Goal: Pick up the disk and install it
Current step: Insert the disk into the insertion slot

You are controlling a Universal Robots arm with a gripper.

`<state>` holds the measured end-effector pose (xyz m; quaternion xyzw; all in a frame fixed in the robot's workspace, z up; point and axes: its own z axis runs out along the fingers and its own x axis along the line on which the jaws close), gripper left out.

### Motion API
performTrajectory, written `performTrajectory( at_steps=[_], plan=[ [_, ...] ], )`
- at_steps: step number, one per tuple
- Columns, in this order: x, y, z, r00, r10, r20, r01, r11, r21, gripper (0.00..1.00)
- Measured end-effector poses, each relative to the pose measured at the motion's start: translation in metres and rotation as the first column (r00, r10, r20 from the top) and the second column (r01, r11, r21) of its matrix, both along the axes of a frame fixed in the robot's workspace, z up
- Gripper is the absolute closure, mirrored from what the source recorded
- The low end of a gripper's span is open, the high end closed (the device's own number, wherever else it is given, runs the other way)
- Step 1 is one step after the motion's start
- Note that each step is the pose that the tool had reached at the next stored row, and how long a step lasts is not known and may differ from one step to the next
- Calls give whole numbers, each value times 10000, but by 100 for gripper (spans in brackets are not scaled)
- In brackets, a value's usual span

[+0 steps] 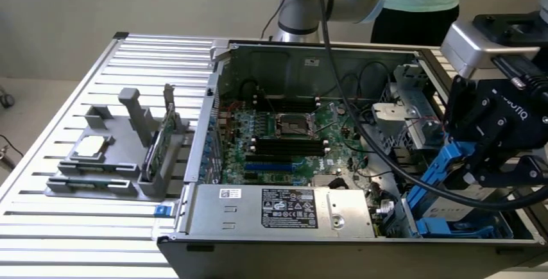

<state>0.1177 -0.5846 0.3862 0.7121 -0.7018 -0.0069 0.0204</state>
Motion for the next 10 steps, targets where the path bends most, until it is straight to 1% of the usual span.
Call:
performTrajectory(
  at_steps=[10],
  plan=[
    [0,0,-150,10000,62,-2,-62,10000,0,67]
  ],
)
